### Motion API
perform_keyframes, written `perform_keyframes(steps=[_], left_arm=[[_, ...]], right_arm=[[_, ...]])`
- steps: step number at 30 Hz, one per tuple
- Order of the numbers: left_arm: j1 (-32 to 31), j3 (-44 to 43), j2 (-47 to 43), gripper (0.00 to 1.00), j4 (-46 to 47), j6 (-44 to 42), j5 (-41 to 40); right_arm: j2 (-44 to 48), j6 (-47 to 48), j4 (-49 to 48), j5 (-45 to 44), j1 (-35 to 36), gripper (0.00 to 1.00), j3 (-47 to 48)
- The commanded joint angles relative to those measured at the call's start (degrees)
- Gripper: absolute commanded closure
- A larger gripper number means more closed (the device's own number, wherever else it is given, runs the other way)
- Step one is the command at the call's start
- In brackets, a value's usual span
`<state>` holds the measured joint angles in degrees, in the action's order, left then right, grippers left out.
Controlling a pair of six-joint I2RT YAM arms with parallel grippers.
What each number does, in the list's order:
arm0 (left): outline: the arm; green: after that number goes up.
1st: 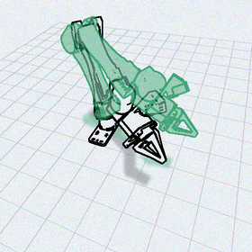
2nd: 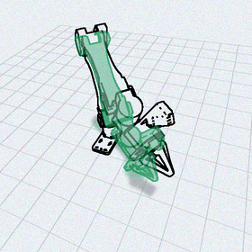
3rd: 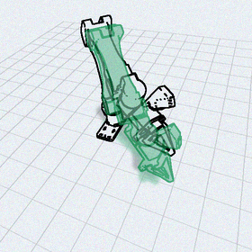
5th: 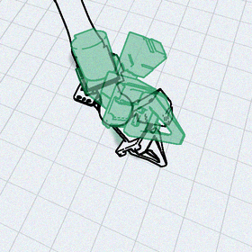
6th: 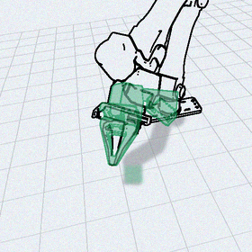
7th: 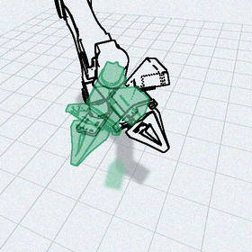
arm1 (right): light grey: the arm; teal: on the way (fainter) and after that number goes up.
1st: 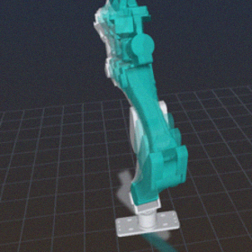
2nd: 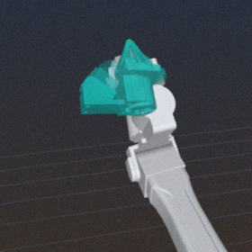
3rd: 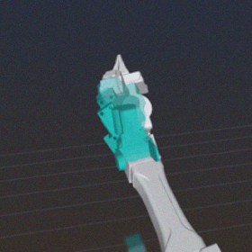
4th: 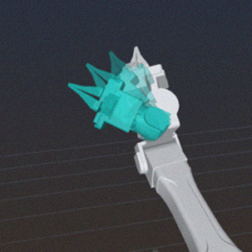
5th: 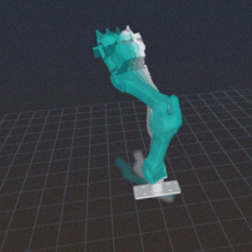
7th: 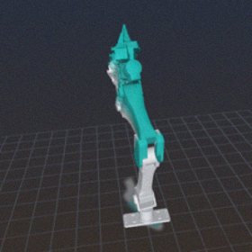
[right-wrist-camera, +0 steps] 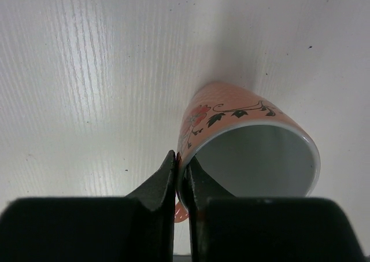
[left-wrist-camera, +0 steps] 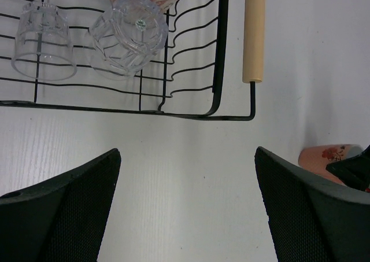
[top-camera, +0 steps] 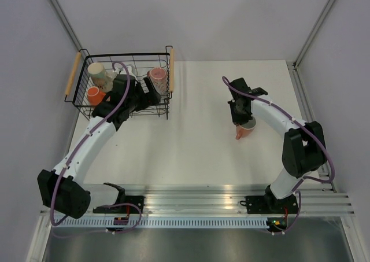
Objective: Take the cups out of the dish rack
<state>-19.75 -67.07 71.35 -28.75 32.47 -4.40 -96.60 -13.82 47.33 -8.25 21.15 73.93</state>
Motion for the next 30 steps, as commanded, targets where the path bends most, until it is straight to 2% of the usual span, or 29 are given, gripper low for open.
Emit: perform_keyframes(steps=[1, 2, 4, 5, 11, 16, 18, 20, 24, 30], left_arm=[[1.11, -4.21, 2.21, 0.00, -0.95, -1.62, -0.60], [1.55, -5.43, 2.73, 0.00, -1.04, -1.62, -0.87], [2.25, -7.10, 4.76, 0.00, -1.65, -1.71, -1.13], [2.43, -8.76, 5.63, 0.00, -2.18, -1.71, -1.83], [3.05, -17.02, 12.57, 0.00, -4.38, -3.55, -5.08], [3.14, -24.68, 20.74, 0.00, -9.03, -6.71, -10.27], [3.22, -27.76, 25.05, 0.00, -10.35, -8.21, -11.85], [3.14, -30.91, 28.21, 0.00, -11.23, -9.26, -13.00], [3.31, -35.67, 36.99, 0.00, -12.47, -12.69, -15.10], [3.31, -39.98, 43.16, 0.00, -12.73, -17.87, -17.13]], right_arm=[[0.62, 0.99, -0.40, -1.68, -0.14, 0.85, 3.15], [1.23, 0.99, -0.40, -1.68, -0.23, 0.74, 3.24], [2.11, 0.90, -0.13, -1.68, -0.14, 0.63, 3.50], [3.25, 0.90, -0.05, -1.33, -0.14, 0.52, 3.59], [9.65, 0.03, 1.53, -0.63, -0.14, 0.31, 5.34], [16.95, -1.47, 2.50, -1.15, 0.12, 0.21, 5.87], [20.73, -2.17, 2.07, -1.07, 0.73, 0.13, 5.61], [23.89, -2.26, 1.54, -0.72, 1.26, 0.10, 5.26], [27.60, -2.52, -0.39, -0.53, 4.77, 0.07, 3.50], [29.18, -2.87, -1.10, -1.06, 9.26, 0.02, 0.60]])
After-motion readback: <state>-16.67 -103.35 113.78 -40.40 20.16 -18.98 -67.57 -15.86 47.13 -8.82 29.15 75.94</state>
